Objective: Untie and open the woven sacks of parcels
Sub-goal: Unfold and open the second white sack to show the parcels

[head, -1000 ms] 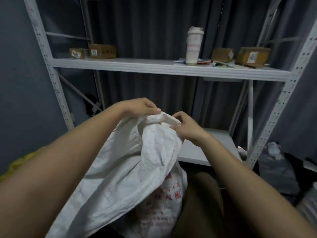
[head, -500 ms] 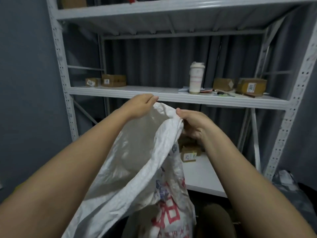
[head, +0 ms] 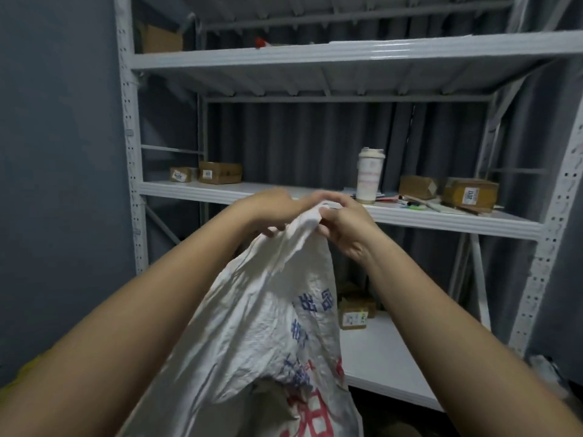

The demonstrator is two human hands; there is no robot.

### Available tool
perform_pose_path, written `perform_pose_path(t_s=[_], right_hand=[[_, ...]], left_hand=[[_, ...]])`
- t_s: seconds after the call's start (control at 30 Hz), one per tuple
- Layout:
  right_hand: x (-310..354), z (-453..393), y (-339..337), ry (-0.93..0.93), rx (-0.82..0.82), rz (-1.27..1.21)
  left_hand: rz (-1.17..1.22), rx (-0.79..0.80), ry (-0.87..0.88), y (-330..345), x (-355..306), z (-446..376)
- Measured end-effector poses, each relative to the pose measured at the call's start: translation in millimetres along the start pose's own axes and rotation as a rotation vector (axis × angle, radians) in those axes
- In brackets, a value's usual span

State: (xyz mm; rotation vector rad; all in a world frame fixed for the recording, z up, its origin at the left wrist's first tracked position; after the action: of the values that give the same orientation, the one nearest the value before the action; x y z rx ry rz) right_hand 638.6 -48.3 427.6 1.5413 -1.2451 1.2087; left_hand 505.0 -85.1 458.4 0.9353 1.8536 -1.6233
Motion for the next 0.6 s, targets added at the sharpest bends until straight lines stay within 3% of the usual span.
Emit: perform_pose_path(t_s=[0.07, 0.13, 0.23, 0.3, 0.43, 0.6], right_hand=[[-2.0, -6.5, 7.3, -0.017, 0.02, -0.013], [-7.5, -12.0, 12.8, -0.064, 0.067, 0.102], [-5.0, -19.0, 10.5, -0.532, -0.014, 1.08], [2.5, -24.5, 13.0, -0.769, 0.002, 1.454], [14.2, -39.0, 31.6, -0.912, 0.292, 1.552], [-3.7, -58.9, 35.8, -1.16, 0.183, 1.783]], left_hand=[[-0.03, 0.166, -0.061, -5.0, 12.2, 9.2], [-0.215, 0.049, -0.001, -10.3, 32.8, 4.3], [-0.349, -0.166, 0.097, -20.8, 55.3, -3.6], [-0.448, -0.181, 0.136, -25.5, 58.9, -4.0], [-0.472, -0.161, 0.192, -33.7, 58.5, -9.2], [-0.251, -0.184, 0.204, -45.8, 74.2, -21.2]])
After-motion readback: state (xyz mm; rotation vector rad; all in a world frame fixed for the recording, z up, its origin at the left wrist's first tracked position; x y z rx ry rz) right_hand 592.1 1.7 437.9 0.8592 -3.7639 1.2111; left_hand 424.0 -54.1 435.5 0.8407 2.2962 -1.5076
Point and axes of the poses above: each hand's wrist, its own z-axis away from the middle knuckle, its own y-axis out of the palm, x = y × z, the point moved 2 cm from there along -z, towards the middle knuckle, and after that the axes turned 13 degrees about z, right-handed, at the moved point
